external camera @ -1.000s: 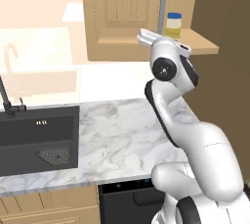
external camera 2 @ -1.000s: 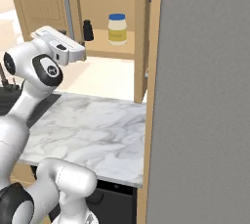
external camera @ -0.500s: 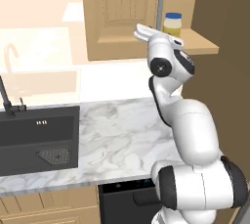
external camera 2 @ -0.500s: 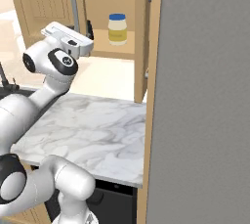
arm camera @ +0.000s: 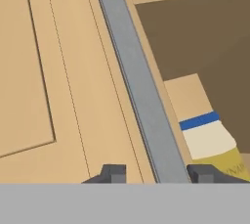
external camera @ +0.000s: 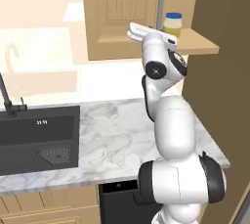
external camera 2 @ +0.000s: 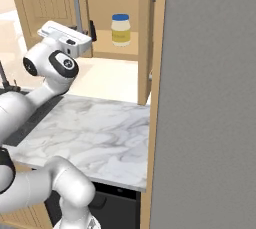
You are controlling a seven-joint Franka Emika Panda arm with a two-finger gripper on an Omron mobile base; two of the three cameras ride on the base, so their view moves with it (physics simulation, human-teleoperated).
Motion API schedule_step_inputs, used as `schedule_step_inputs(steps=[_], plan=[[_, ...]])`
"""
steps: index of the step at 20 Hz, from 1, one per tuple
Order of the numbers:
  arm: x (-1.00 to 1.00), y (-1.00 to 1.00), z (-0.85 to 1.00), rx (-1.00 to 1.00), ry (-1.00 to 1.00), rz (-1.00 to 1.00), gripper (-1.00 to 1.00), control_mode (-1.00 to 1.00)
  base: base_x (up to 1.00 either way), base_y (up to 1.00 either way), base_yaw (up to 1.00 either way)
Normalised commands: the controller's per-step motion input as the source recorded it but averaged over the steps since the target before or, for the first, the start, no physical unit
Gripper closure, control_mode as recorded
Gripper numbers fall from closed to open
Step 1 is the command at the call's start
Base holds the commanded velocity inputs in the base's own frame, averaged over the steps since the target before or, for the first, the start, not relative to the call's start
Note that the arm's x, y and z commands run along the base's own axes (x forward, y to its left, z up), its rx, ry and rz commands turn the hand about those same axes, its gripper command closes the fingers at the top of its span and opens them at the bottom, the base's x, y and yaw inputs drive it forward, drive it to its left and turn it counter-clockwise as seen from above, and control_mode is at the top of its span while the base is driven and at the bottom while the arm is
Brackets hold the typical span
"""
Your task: Move the mayonnaise and shaker from the cabinet to the dining counter.
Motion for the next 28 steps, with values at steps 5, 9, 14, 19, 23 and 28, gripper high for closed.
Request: schedule_step_inputs(steps=[5,9,14,19,23,28], plan=[[0.47,0.03,0.1,0.0,0.04,0.06,1.0,-1.0,0.0,0.0,0.0],[-0.04,0.27,0.09,0.0,0.11,0.13,1.0,-1.0,0.0,0.0,0.0],[-0.88,0.59,0.3,-0.01,0.15,0.11,1.0,-1.0,0.0,0.0,0.0],[-1.0,0.67,0.5,-0.01,0.18,0.07,1.0,-1.0,0.0,0.0,0.0],[-1.0,0.69,0.54,-0.03,0.16,0.03,1.0,-1.0,0.0,0.0,0.0],[-1.0,0.69,0.54,-0.07,0.1,0.0,1.0,-1.0,0.0,0.0,0.0]])
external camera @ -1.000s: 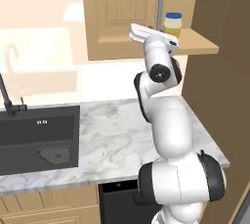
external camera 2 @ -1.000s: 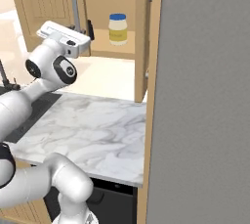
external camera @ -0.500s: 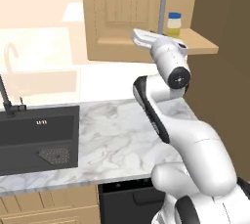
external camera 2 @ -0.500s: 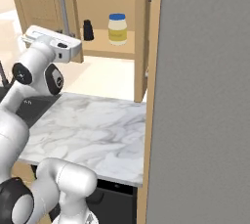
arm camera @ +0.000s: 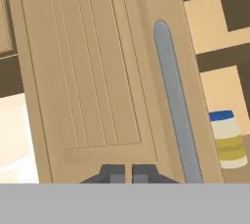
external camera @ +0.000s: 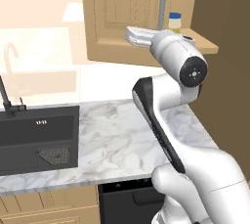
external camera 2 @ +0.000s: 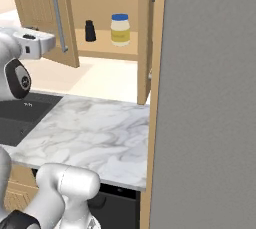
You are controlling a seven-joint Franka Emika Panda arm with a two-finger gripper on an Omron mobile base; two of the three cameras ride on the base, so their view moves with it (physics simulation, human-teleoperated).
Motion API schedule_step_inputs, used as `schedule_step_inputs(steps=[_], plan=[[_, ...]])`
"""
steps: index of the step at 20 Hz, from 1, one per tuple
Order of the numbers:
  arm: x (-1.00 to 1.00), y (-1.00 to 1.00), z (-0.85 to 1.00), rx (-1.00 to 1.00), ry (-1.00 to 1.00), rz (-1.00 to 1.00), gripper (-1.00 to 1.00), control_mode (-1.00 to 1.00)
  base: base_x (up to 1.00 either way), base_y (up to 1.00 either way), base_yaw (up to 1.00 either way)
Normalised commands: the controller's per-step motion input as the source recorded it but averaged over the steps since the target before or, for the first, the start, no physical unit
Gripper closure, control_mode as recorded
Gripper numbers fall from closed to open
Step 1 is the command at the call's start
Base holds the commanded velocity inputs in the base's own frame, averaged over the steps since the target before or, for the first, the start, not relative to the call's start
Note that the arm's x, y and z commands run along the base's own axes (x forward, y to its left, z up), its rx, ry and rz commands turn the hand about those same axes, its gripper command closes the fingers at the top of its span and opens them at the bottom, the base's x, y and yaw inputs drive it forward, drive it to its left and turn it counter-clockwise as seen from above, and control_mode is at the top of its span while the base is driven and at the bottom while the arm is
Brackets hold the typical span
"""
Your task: Move the mayonnaise and shaker from the cabinet to the dining counter.
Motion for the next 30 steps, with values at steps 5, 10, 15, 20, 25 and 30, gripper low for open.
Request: schedule_step_inputs(steps=[5,10,15,20,25,30], plan=[[-0.95,0.71,0.32,-0.1,0.1,0.0,1.0,-1.0,0.0,0.0,0.0],[-0.47,-0.06,0.12,-0.04,0.12,-0.03,-1.0,-1.0,0.0,0.0,0.0],[-0.11,-1.0,0.0,0.13,0.18,-0.17,-1.0,-1.0,0.0,0.0,0.0],[0.11,-1.0,0.0,0.27,0.27,-0.15,-1.0,-1.0,0.0,0.0,0.0],[0.49,-0.97,-0.1,0.36,0.19,-0.1,-1.0,-1.0,0.0,0.0,0.0],[0.36,-0.58,-0.24,0.43,0.03,-0.03,-1.0,-1.0,0.0,0.0,0.0]])
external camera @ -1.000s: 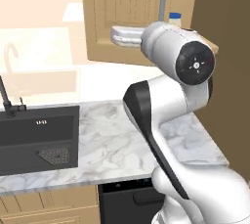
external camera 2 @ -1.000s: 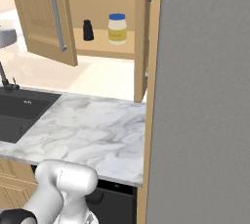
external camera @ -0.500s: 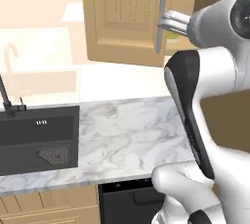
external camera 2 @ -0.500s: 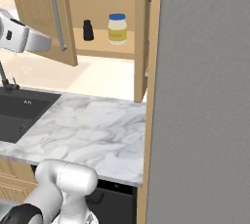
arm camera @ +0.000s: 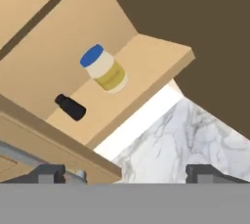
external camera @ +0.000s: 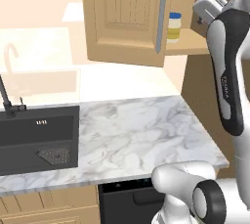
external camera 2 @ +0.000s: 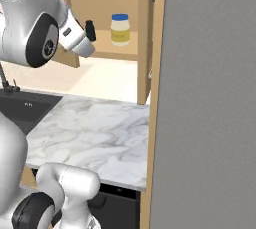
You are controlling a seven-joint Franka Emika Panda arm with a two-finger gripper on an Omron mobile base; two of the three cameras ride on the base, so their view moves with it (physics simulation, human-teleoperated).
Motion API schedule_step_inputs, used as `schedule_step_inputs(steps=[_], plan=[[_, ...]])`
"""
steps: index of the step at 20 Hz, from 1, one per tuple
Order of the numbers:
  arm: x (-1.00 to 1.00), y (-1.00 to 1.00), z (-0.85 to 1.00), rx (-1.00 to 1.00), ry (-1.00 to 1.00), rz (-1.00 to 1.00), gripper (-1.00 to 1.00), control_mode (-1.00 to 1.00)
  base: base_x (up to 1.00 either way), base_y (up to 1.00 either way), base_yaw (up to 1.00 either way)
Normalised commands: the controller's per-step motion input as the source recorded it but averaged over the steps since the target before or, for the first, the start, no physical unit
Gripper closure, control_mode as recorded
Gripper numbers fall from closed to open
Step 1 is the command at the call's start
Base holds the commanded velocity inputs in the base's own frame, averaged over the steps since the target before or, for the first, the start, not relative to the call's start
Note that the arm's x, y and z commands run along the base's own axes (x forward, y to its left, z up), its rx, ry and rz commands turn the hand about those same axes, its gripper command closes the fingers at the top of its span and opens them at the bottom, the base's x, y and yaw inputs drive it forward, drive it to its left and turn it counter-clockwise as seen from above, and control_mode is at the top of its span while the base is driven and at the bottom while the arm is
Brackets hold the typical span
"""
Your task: Move the mayonnaise and shaker from the cabinet to the dining counter.
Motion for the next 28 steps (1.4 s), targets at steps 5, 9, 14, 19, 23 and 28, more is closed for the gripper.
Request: schedule_step_inputs(steps=[5,9,14,19,23,28], plan=[[0.73,-0.14,-0.44,0.31,0.0,0.0,-1.0,-1.0,0.0,0.0,0.0],[1.0,0.0,-0.46,0.24,0.0,0.0,-1.0,-1.0,0.0,0.0,0.0],[1.0,0.0,-0.23,0.19,0.0,0.0,-1.0,-1.0,0.0,0.0,0.0],[0.88,0.0,0.0,0.06,0.0,0.02,-1.0,-1.0,0.0,0.0,0.0],[0.53,0.2,0.01,0.0,0.0,0.09,-1.0,-1.0,0.0,0.0,0.0],[0.11,0.47,0.05,0.0,0.01,0.11,-1.0,-1.0,0.0,0.0,0.0]])
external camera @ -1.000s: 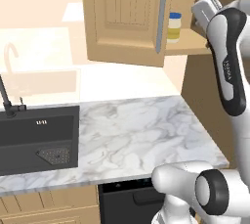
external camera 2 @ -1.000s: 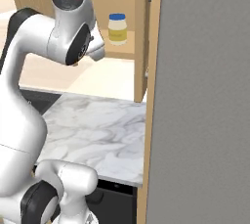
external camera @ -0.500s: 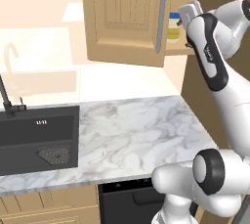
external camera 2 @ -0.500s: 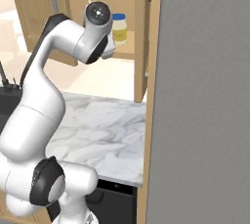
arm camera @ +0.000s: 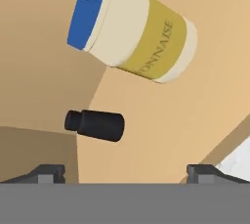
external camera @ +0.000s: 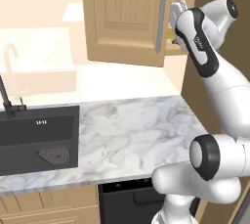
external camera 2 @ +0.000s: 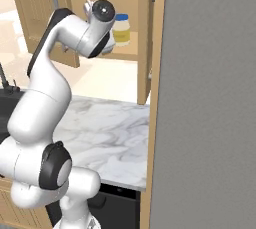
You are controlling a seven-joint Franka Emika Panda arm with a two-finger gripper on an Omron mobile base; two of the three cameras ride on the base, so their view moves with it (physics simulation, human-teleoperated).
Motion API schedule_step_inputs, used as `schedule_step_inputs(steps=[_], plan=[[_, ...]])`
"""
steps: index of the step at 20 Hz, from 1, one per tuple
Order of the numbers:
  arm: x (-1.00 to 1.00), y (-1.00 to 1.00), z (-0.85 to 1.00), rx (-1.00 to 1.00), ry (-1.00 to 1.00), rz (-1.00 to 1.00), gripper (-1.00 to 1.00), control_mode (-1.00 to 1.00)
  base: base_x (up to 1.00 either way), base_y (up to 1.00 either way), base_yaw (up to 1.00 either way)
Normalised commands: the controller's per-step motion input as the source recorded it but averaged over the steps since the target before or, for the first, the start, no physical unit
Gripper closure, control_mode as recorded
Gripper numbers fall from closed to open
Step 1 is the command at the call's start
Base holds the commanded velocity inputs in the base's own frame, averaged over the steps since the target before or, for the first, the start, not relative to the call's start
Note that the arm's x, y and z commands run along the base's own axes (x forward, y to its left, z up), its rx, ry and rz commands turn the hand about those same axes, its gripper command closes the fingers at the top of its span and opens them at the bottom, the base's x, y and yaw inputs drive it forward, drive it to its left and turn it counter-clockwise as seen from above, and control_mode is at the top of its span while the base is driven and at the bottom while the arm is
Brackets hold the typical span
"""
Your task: Move the mayonnaise and shaker from the cabinet to the dining counter.
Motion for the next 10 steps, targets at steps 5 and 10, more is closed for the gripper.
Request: schedule_step_inputs(steps=[5,10], plan=[[0.02,0.4,0.05,0.0,0.03,0.12,-1.0,-1.0,0.0,0.0,0.0],[-0.06,0.47,0.0,0.04,0.01,0.15,-1.0,-1.0,0.0,0.0,0.0]])
